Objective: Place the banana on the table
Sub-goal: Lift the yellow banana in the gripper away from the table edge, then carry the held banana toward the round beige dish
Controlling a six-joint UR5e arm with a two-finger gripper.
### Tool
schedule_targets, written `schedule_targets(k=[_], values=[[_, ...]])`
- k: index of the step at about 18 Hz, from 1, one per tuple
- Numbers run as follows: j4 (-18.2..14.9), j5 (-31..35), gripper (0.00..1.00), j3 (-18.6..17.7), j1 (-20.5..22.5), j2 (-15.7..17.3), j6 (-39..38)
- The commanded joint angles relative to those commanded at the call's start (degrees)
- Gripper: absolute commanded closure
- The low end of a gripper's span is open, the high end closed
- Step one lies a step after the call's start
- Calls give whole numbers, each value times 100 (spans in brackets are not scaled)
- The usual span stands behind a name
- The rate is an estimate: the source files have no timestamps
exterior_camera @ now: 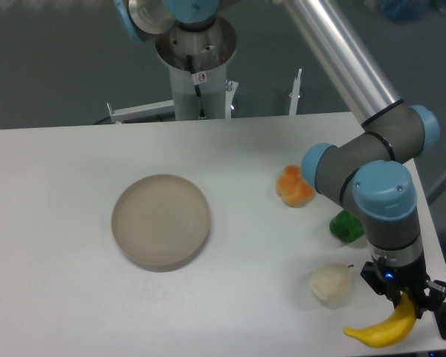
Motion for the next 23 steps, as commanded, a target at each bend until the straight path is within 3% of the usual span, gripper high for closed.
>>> schedule_targets(k=[14,23], values=[[-9,17,63,-123,9,149,-9],[-9,35,63,-1168,-281,869,-763]])
